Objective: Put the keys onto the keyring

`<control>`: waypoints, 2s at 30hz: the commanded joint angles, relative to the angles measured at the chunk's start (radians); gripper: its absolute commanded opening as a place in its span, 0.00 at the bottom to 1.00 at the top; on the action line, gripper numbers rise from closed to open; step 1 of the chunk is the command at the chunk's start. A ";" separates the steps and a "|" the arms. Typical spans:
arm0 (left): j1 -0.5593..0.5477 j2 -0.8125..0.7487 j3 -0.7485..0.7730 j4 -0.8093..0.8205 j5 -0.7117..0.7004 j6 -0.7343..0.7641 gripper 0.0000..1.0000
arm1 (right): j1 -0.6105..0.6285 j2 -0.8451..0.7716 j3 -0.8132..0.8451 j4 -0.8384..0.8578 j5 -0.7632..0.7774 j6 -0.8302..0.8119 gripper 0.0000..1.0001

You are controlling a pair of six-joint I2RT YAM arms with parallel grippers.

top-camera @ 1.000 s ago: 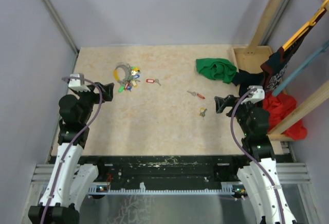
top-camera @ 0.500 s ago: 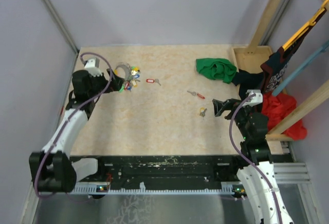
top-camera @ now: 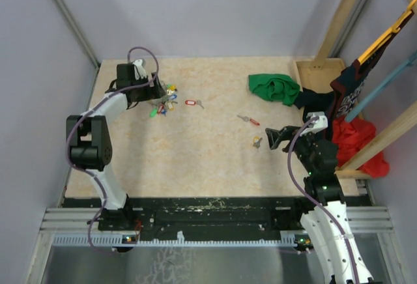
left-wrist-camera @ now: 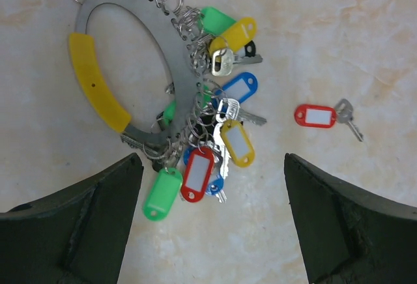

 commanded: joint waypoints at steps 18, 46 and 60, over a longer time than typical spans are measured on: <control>-0.115 0.438 0.457 -0.249 -0.267 0.256 0.59 | 0.007 0.072 0.030 0.088 -0.113 -0.023 0.96; -0.493 -0.057 -0.166 -0.310 -0.155 0.023 0.37 | 0.009 0.099 0.045 0.067 -0.207 -0.006 0.94; -0.847 -0.154 -0.245 -0.170 -0.177 0.086 0.45 | 0.031 0.304 0.100 0.031 -0.371 -0.006 0.86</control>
